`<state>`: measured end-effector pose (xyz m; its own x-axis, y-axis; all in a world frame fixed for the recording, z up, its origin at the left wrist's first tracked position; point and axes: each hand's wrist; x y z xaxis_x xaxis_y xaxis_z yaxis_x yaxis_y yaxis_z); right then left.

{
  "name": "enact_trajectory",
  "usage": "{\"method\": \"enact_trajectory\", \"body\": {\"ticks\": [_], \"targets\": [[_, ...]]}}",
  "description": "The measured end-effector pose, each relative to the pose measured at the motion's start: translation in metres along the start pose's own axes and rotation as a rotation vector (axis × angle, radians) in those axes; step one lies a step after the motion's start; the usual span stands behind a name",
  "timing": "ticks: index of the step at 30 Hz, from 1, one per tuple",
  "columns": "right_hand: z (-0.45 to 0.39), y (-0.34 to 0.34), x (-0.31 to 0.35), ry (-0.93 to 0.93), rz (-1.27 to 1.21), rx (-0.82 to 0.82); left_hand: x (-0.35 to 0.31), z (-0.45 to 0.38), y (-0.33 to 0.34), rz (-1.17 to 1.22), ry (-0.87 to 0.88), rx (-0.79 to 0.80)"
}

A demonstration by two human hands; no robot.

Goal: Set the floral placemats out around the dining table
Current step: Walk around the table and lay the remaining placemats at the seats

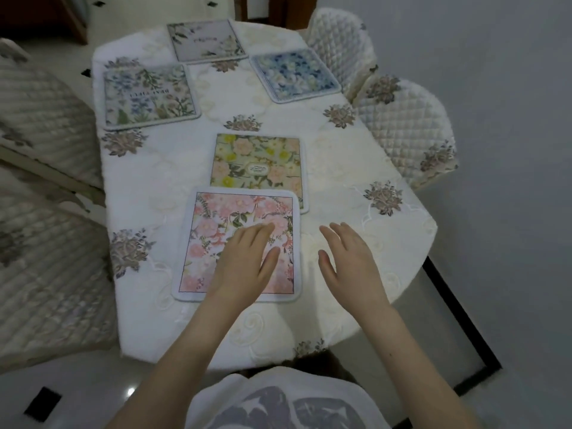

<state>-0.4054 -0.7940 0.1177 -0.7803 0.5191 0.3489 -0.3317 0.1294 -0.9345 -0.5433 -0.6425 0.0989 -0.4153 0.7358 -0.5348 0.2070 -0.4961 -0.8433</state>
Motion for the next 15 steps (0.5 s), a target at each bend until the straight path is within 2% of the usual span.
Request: {"method": "enact_trajectory", "body": {"ticks": [10, 12, 15], "targets": [[-0.076, 0.050, -0.039, -0.336, 0.039, 0.107, 0.037, -0.015, 0.049, 0.033, -0.336, -0.033], [-0.093, 0.069, -0.041, -0.341, 0.065, 0.191, 0.057, -0.021, 0.057, 0.063, -0.429, -0.042], [-0.111, 0.100, -0.041, -0.244, 0.080, 0.345, 0.088, -0.026, 0.067, 0.110, -0.583, -0.077]]}}
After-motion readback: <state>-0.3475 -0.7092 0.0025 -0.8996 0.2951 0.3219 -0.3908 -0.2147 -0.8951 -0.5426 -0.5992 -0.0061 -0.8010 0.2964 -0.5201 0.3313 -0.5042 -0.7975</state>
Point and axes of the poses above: each hand's wrist, its own z-axis away from the middle knuckle, its own y-axis out of the palm, x = y × z, and after that the axes turned 9 degrees about x, right-handed
